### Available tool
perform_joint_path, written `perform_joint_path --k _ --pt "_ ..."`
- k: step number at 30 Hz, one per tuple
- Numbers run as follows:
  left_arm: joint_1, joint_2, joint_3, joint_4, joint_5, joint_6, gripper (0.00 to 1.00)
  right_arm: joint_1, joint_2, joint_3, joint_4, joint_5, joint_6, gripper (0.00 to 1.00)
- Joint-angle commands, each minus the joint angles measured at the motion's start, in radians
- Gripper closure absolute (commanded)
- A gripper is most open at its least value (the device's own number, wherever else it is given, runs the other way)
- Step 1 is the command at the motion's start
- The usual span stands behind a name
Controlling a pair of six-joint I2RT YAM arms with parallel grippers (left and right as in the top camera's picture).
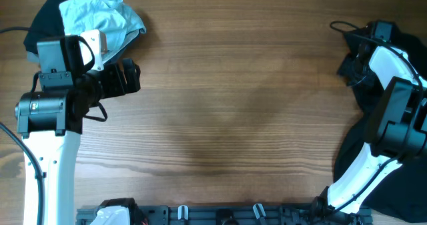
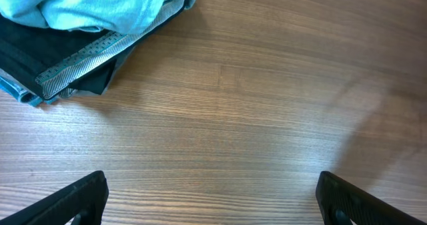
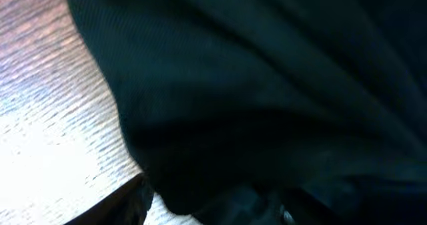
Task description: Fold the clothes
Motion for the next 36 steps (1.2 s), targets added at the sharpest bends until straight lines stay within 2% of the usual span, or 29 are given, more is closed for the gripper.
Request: perform_joint_path --k 1,3,4,7,10,13,18,19,20,21,22,23,24,27,30,32,35,36 --pt "0.008 0.002 0.019 0.0 0.012 -0.002 0.0 -0.005 0.055 0.007 0.001 0.055 -0.006 0.44" --pt "0.008 0.002 0.019 0.0 0.012 -0.002 0.0 -0.005 0.055 0.008 0.008 0.047 -0.006 0.88" --pt "0.008 0.001 0.019 0.0 0.012 -0.002 0.0 -0.003 0.05 0.013 0.008 -0.009 -0.024 0.96" --pt "0.008 0.001 0.019 0.001 0.012 -0.002 0.0 0.027 -0.018 0.041 0.003 -0.399 -0.183 0.96" --pt "0.008 -0.013 0.02 0.027 0.011 -0.002 0.0 0.14 -0.168 0.059 0.016 -0.678 -0.211 0.96" --pt "0.008 -0.045 0.02 0.062 -0.008 -0.002 0.0 0.312 -0.265 0.059 0.035 -0.759 -0.174 0.96" --pt "0.008 -0.127 0.02 0.093 -0.124 -0.032 0.0 0.767 -0.257 0.059 0.053 -0.762 -0.129 0.96" --pt "0.008 -0.146 0.02 0.098 -0.137 -0.031 0.0 0.871 -0.244 0.059 0.063 -0.762 -0.129 0.92" --pt "0.008 -0.164 0.02 0.101 -0.149 -0.031 0.0 0.959 -0.238 0.059 0.074 -0.757 -0.13 0.78" --pt "0.008 -0.182 0.02 0.102 -0.166 -0.031 0.0 1.056 -0.233 0.059 0.089 -0.715 -0.129 0.4" --pt "0.008 -0.203 0.02 0.102 -0.185 -0.031 0.0 1.136 -0.233 0.059 0.101 -0.61 -0.126 0.21" --pt "0.008 -0.216 0.02 0.103 -0.195 -0.031 0.0 1.172 -0.237 0.061 0.1 -0.522 -0.126 0.13" --pt "0.008 -0.227 0.02 0.106 -0.195 -0.031 0.0 1.182 -0.244 0.065 0.091 -0.457 -0.126 0.11" --pt "0.008 -0.237 0.019 0.127 -0.18 -0.031 0.0 1.095 -0.307 0.065 0.043 -0.383 -0.063 0.11" --pt "0.007 -0.191 0.019 0.132 -0.085 -0.031 0.0 0.854 -0.431 0.065 -0.064 -0.383 0.092 0.13" --pt "0.007 -0.14 0.019 0.132 -0.015 -0.031 0.0 0.632 -0.486 0.064 -0.172 -0.383 0.185 0.17" --pt "0.008 -0.072 0.019 0.137 -0.002 -0.031 0.0 0.261 -0.467 0.039 -0.325 -0.38 0.171 0.17" --pt "0.007 -0.06 0.019 0.14 -0.002 -0.031 0.0 0.116 -0.433 0.019 -0.357 -0.383 0.119 0.18"
